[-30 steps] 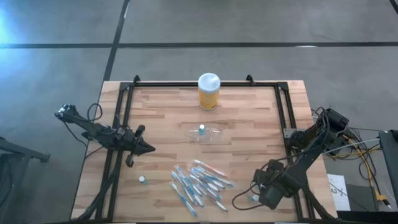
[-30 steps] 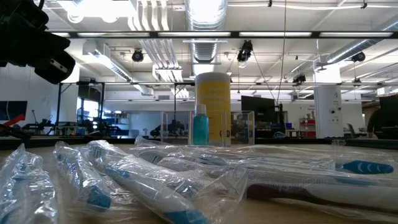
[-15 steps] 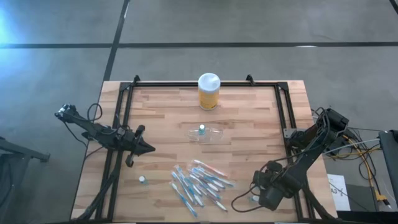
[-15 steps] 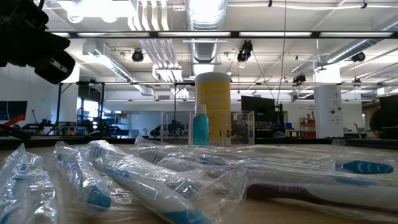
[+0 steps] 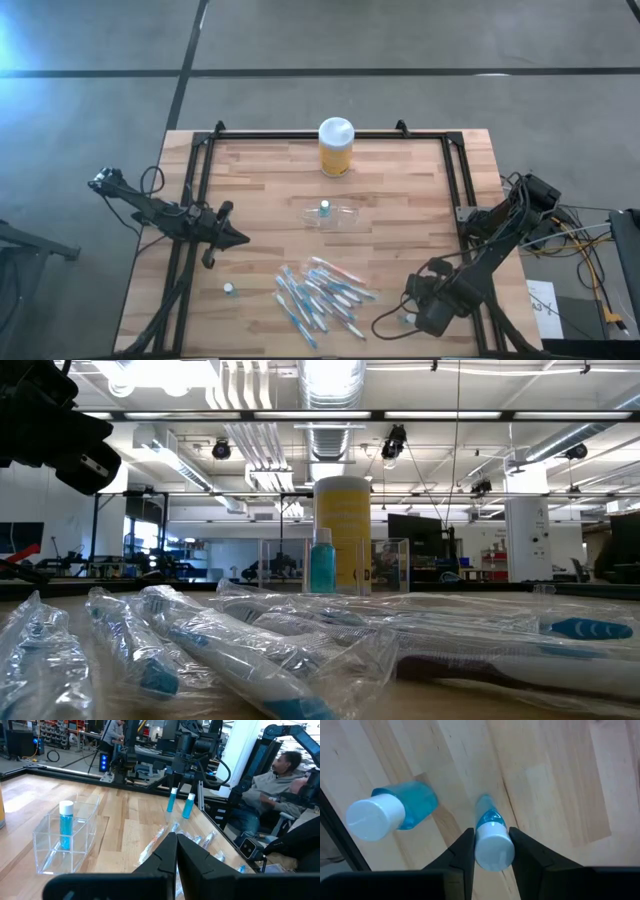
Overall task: Pick & Place toothbrushing station
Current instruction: Put the mouthwash into the transparent organizer
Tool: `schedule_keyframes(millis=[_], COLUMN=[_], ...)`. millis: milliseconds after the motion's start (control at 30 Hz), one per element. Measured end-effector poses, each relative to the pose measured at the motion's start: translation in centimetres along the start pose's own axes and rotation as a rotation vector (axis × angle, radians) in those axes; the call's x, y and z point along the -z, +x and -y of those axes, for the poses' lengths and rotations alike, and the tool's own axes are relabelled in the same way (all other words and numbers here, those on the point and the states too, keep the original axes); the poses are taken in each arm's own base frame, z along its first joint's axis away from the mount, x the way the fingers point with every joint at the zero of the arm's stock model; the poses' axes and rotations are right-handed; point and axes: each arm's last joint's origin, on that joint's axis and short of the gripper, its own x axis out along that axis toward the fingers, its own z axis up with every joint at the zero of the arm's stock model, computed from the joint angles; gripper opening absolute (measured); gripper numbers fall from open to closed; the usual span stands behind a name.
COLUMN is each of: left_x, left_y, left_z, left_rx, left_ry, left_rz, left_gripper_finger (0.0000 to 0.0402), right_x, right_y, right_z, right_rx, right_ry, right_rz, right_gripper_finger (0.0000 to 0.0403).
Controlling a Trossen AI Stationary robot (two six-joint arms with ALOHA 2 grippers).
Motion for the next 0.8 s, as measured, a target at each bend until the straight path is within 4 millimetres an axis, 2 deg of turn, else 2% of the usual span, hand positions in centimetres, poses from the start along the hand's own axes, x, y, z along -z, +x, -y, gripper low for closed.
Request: schedule_keyframes(millis=[133,300,500,633,800], left_x=[0.0,0.0,0.0,0.0,0.0], left_y=[0.0,0.0,0.0,0.0,0.0], left_z=[0.0,0.0,0.0,0.0,0.0], left_rx=[0.000,-0.001,-0.001,-0.002,-0.002], left_ry=[0.002,0.005,0.025,0.026,0.026], left_rz=[0.000,0.000,0.000,0.000,0.000], left_gripper_finger=[0.0012,0.0012,0.0012,0.0012,0.0012], right_x=[0.0,-0.1,-0.2,-0.3,-0.2], right_y=[-0.9,-4.9,-8.7,-10.1,-10.3], right_z=[0.2,1.6,4.6,6.9,9.3], right_rx=[-0.024,-0.105,-0.151,-0.158,-0.177], right_ry=[-0.025,-0.113,-0.264,-0.345,-0.431], right_rz=[-0.003,0.119,0.357,0.449,0.516], right_gripper_finger=[0.0089,0.0089,0.0089,0.0089,0.0089])
